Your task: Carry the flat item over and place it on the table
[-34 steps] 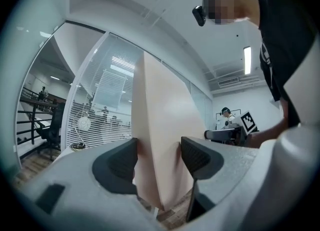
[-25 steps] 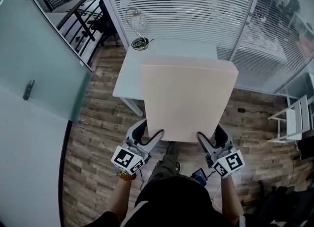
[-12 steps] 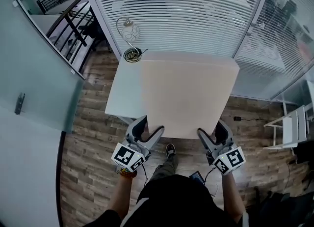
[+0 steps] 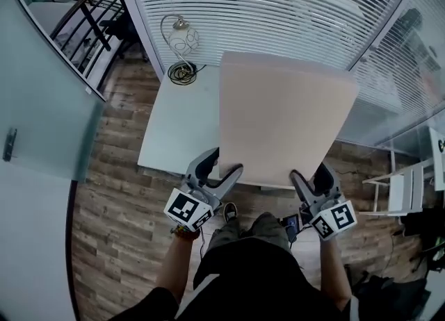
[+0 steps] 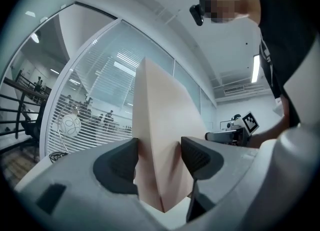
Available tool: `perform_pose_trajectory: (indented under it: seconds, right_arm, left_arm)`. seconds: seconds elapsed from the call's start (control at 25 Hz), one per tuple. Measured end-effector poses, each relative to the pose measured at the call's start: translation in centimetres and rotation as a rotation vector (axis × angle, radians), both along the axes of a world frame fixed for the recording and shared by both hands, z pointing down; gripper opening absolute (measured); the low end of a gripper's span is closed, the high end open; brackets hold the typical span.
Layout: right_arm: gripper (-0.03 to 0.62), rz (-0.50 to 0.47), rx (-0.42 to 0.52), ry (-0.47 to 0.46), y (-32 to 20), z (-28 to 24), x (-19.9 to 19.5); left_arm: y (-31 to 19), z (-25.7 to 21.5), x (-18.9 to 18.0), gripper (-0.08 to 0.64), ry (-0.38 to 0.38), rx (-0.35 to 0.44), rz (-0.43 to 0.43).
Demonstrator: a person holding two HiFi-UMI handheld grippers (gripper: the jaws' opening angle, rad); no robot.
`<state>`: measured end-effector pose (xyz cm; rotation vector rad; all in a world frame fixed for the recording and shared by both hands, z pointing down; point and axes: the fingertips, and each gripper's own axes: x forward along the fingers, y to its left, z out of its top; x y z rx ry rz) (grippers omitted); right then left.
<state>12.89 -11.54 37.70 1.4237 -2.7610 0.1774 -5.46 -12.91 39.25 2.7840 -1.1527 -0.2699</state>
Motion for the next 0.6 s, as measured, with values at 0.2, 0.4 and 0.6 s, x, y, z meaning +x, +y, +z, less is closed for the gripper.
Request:
perform_pose_trajectory:
  seconds: [0.2, 0.4, 0.6]
  right_arm:
    - [0.284, 0.0, -0.03, -0.009, -2.0, 0.8, -0.7]
    - [0.284, 0.001, -0.039, -0.019, -3.8, 2.2, -1.2]
    - [0.284, -0.003, -0.064, -0.032, -4.9, 3.3, -0.4]
  left_arm:
    - [-2.0, 0.7, -0.7, 0.276, 0.002, -0.007, 0.006]
    - [-3.7, 1.9, -1.1, 0.276, -0.007, -0.018, -0.001]
    - [-4.7, 2.7, -0.4, 0.276, -0.012, -0.032, -0.003]
